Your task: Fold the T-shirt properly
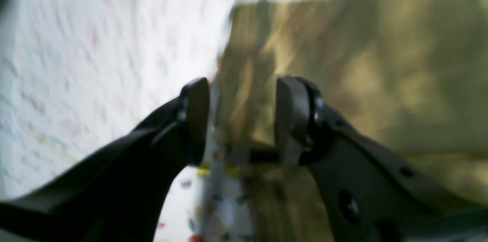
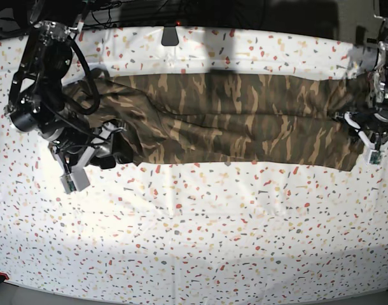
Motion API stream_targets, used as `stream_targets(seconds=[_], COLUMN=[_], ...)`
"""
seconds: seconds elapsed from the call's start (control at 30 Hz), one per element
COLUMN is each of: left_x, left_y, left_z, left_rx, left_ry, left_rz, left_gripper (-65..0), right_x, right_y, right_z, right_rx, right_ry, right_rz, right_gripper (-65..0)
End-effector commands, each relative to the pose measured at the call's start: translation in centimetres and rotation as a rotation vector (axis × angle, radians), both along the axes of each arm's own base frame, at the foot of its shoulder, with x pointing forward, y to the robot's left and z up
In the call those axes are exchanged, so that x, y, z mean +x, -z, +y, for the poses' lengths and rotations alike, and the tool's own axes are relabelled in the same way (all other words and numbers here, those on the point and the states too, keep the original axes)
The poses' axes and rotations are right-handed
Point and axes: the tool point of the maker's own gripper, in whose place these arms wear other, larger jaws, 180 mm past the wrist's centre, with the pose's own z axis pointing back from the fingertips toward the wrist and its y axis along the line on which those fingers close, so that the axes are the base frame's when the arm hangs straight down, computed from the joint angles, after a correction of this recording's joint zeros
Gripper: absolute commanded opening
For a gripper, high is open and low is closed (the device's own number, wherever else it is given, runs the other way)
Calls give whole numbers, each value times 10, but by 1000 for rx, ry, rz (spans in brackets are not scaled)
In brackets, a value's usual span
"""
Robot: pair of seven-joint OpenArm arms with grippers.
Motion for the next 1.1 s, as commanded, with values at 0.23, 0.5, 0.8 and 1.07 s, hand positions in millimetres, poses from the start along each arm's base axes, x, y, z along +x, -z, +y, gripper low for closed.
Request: stream_targets(seconds=[0.23,0.5,0.8,1.07], left_x=[47,73,103,108], left_y=[-26,-38,-27,-9], left_z=[10,-1,0,-20], left_rx=[-197,-280,-424,-363], left_ry=[-62,10,-35,7], left_rz=[-55,-158,-172,-122], left_gripper=[-374,-372,-368,-368], right_x=[3,3,3,2], right_y=[-12,-11,-11,-10], right_z=[2,3,4,3], right_rx=[-12,-10,-8,-15], right_ry=[-33,-35,-35,-34], right_rz=[-44,-41,-41,-33], right_gripper=[-374,-374,-374,-374])
